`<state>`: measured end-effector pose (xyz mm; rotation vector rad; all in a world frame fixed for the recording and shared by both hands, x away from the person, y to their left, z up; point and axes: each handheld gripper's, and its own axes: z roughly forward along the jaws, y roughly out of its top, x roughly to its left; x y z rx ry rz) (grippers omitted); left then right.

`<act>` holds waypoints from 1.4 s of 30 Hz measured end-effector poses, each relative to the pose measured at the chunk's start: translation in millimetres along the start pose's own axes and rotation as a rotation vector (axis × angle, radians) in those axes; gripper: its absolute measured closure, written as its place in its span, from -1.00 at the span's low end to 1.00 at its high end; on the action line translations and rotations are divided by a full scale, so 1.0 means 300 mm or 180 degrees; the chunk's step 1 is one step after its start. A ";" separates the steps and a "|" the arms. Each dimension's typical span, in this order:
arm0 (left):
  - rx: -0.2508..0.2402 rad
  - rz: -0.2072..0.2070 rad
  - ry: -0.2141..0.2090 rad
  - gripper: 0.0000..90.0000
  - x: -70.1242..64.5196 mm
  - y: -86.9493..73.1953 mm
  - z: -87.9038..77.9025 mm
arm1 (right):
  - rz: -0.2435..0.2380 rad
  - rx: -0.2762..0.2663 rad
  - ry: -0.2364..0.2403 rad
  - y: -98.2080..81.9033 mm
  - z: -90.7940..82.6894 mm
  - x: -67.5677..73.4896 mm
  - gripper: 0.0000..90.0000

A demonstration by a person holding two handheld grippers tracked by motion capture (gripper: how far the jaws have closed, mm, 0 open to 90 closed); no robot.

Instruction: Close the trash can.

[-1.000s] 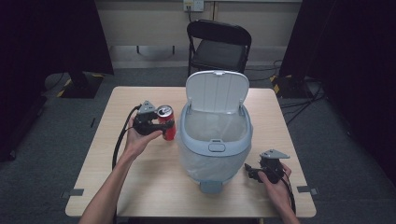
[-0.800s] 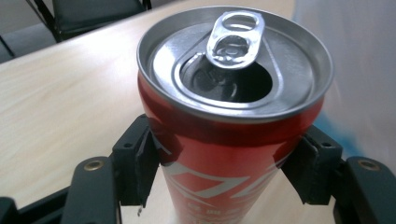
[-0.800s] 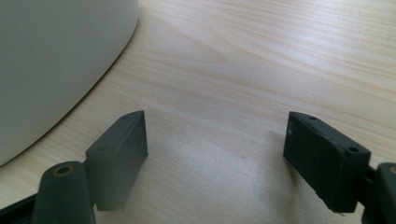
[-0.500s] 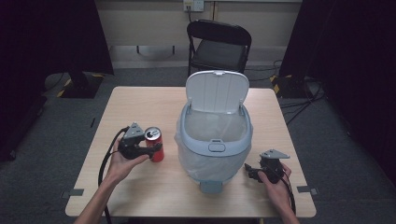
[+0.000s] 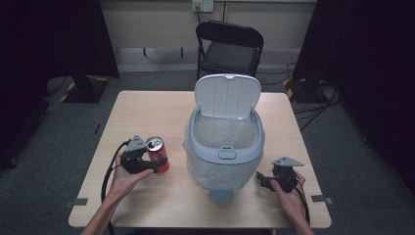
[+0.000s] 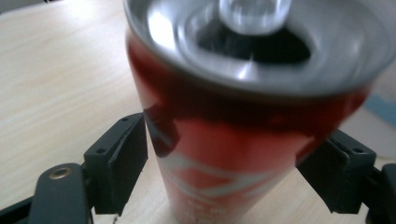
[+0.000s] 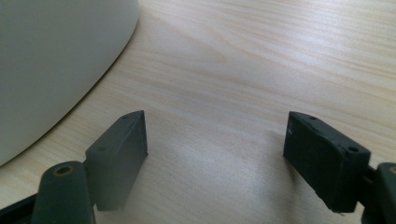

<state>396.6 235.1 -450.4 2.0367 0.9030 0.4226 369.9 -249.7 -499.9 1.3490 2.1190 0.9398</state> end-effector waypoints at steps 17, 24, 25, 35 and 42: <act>0.0003 0.0136 0.0116 -0.24 -0.018 -0.047 0.046 | -0.0001 0.0000 -0.0001 0.000 0.000 0.000 -0.54; -0.0186 -0.0054 -0.0008 -0.24 -0.024 -0.035 -0.004 | 0.0003 0.0000 0.0000 0.000 0.000 0.000 -0.54; -0.0229 -0.0066 0.0000 -0.24 -0.024 -0.032 -0.014 | 0.0001 0.0000 0.0000 0.000 0.000 0.000 -0.54; -0.0712 -0.0210 -0.0100 -0.24 -0.029 0.008 -0.123 | 0.0000 0.0000 0.0000 0.000 0.000 0.000 -0.54; -0.0963 -0.0286 -0.0115 -0.24 -0.038 0.049 -0.192 | 0.0001 0.0001 0.0000 0.000 0.000 0.000 -0.54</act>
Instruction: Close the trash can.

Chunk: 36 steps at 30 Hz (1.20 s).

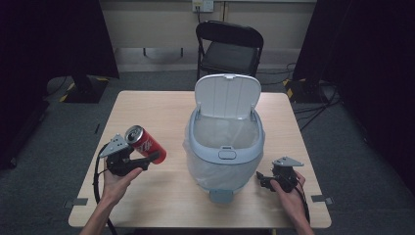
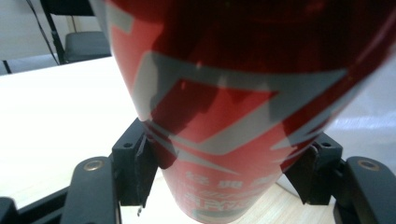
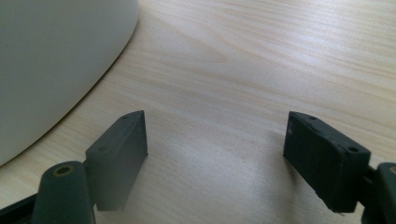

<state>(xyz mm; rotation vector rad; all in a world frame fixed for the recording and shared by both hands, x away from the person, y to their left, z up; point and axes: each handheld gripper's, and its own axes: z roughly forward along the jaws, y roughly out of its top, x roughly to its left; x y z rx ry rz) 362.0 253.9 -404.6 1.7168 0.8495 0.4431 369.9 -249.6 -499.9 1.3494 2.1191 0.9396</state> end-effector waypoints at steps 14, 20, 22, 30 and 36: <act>-0.0398 0.0048 -0.0068 -0.24 -0.034 0.130 -0.090 | -0.0001 0.0000 -0.0001 0.000 0.000 0.000 -0.54; -0.0559 0.0116 -0.0139 -0.24 -0.058 0.201 -0.111 | -0.0002 0.0000 -0.0001 0.000 0.000 0.000 -0.54; -0.0608 0.0117 -0.0161 -0.24 -0.067 0.222 -0.114 | -0.0001 0.0000 -0.0001 0.000 0.000 0.000 -0.54; -0.0701 0.0261 -0.0253 -0.24 -0.112 0.305 -0.107 | -0.0001 0.0000 -0.0001 0.000 0.000 0.000 -0.54; -0.0810 0.0329 -0.0307 -0.24 -0.152 0.370 -0.108 | -0.0001 0.0000 -0.0001 0.000 0.000 0.000 -0.54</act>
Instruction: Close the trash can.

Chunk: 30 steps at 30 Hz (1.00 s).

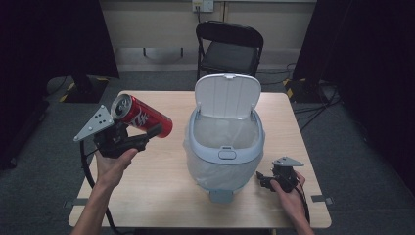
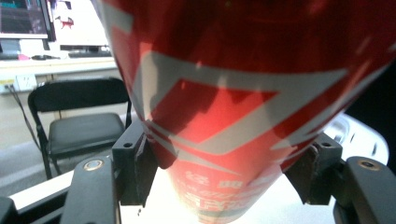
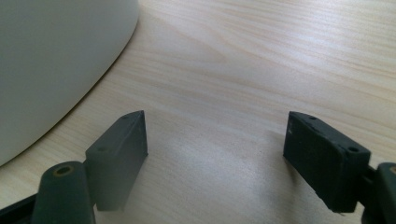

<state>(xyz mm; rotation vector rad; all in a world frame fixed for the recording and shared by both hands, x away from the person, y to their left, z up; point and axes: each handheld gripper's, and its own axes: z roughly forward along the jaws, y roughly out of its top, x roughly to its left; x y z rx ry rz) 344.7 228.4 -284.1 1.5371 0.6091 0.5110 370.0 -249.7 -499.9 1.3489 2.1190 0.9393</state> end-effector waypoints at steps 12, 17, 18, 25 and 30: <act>-0.0152 0.0074 -0.0264 -0.24 -0.068 0.087 0.067 | 0.0000 -0.0001 0.0000 0.000 0.000 0.000 -0.54; -0.0149 0.0055 -0.0392 -0.24 -0.090 0.103 0.102 | 0.0000 0.0000 0.0000 0.000 0.000 0.000 -0.54; -0.0156 0.0047 -0.0426 -0.24 -0.094 0.109 0.111 | 0.0000 0.0000 0.0000 0.000 0.000 0.000 -0.54; -0.0072 0.0054 -0.0666 -0.24 -0.137 0.135 0.201 | 0.0000 0.0000 0.0000 0.000 0.000 0.000 -0.54; 0.0028 0.0032 -0.0761 -0.24 -0.153 0.140 0.269 | 0.0000 0.0000 0.0001 0.000 0.000 0.000 -0.54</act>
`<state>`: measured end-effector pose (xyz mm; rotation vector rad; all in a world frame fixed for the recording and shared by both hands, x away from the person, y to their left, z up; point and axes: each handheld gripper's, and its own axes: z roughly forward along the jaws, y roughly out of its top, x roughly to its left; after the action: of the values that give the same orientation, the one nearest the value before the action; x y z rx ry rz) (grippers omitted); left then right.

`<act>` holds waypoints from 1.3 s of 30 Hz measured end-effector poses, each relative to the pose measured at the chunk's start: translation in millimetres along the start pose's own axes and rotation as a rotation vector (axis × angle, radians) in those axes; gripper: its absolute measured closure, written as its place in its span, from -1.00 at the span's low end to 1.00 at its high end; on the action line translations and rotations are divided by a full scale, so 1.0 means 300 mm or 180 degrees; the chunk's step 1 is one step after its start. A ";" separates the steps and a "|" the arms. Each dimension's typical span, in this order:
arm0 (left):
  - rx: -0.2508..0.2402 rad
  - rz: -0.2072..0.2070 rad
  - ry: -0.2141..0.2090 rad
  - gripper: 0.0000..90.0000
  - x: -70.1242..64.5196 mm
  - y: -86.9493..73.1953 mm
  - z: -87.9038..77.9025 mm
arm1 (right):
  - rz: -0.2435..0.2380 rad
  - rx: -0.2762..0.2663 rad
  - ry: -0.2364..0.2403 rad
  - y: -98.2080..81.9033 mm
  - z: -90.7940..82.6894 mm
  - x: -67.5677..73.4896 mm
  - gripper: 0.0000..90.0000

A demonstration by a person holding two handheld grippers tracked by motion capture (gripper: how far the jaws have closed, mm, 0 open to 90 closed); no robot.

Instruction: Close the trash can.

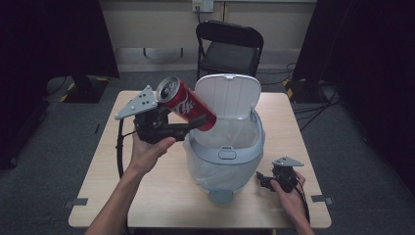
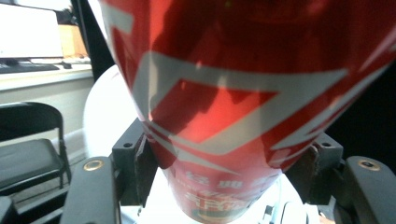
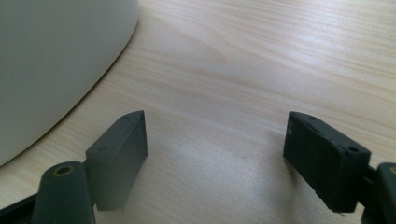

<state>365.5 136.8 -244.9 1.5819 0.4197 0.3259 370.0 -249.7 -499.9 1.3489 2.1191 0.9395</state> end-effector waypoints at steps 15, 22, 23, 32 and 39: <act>0.0597 0.0118 -0.0218 -0.25 -0.008 -0.004 0.186 | -0.0003 -0.0001 0.0003 0.000 0.000 0.000 -0.54; 0.0768 0.0106 -0.0201 -0.30 0.001 -0.024 0.230 | -0.0006 0.0000 0.0002 0.000 0.000 0.000 -0.54; 0.0768 0.0106 -0.0201 -0.34 0.001 -0.024 0.230 | -0.0006 0.0000 0.0002 0.000 0.000 0.000 -0.54; 0.0718 0.0087 -0.0110 -0.19 0.033 -0.038 0.170 | -0.0002 0.0001 0.0006 0.000 0.000 0.000 -0.55; 0.0622 -0.0034 -0.0088 -0.02 0.082 -0.060 0.107 | -0.0002 0.0000 0.0006 0.000 0.000 0.000 -0.55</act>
<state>400.6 120.0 -266.0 1.7720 0.4492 0.2604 370.0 -249.7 -499.9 1.3477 2.1209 0.9406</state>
